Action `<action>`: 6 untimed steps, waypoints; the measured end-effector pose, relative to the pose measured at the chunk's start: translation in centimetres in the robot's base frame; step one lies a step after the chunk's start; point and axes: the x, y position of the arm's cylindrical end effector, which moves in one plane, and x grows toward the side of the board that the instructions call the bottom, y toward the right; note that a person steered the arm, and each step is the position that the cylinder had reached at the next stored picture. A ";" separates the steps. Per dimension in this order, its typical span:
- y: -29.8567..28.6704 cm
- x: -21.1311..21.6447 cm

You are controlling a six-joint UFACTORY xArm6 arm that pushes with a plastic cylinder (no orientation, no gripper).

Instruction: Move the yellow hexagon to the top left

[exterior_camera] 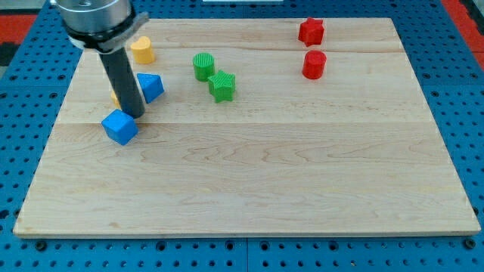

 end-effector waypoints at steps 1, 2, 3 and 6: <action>-0.4 1.3; -0.9 -2.8; -0.9 -5.8; -1.8 -12.6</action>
